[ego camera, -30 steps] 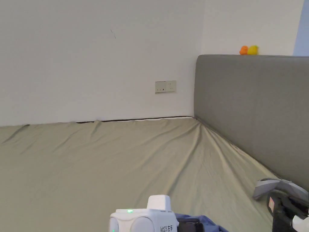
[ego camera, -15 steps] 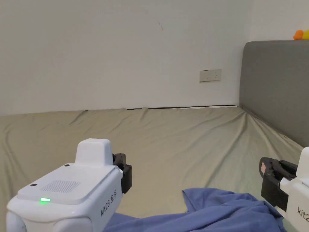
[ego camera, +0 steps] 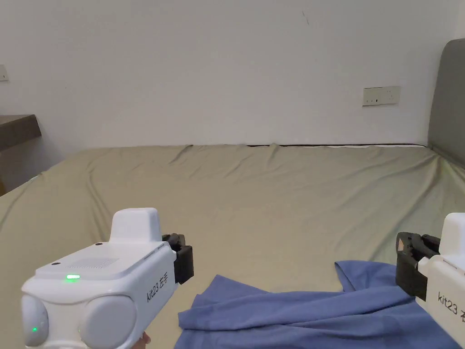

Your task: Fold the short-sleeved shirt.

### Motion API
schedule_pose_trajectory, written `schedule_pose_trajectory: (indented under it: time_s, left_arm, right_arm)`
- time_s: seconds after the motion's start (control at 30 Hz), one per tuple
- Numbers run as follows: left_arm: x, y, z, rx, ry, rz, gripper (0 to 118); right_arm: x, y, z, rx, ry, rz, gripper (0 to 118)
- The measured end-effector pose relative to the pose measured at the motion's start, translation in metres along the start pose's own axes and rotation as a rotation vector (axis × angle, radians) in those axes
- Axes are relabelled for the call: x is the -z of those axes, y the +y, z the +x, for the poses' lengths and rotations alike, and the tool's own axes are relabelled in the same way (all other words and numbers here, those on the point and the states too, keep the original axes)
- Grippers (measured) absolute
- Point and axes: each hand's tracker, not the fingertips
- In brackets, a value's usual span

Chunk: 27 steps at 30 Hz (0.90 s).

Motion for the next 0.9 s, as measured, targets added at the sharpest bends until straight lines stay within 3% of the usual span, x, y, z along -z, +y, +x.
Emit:
schedule_pose_trajectory:
  time_s: [0.07, 0.1, 0.2, 0.5, 0.73, 0.83, 0.9]
  left_arm:
    - [0.015, -0.006, -0.004, -0.003, 0.003, -0.071, 112]
    - [0.026, -0.012, -0.006, -0.021, -0.005, -0.106, 116]
    - [0.053, -0.032, -0.01, -0.037, -0.036, -0.166, 113]
    - [0.169, -0.098, -0.01, 0.025, 0.05, -0.458, 111]
    - [0.213, -0.118, -0.007, 0.089, 0.052, -0.512, 108]
    - [0.219, -0.12, -0.006, 0.124, 0.046, -0.52, 80]
    - [0.215, -0.114, -0.005, 0.023, -0.023, -0.51, 42]
  right_arm:
    - [0.005, -0.001, 0.003, 0.002, 0.006, -0.009, 0]
    - [0.008, -0.003, 0.004, 0.01, 0.011, -0.015, 0]
    - [0.017, -0.008, 0.009, 0.024, 0.026, -0.032, 0]
    - [0.064, -0.035, 0.023, 0.005, 0.027, -0.118, 0]
    - [0.096, -0.049, 0.035, 0.003, 0.001, -0.188, 0]
    - [0.099, -0.05, 0.036, 0.007, 0.011, -0.195, 0]
    - [0.098, -0.051, 0.036, 0.006, 0.017, -0.201, 0]
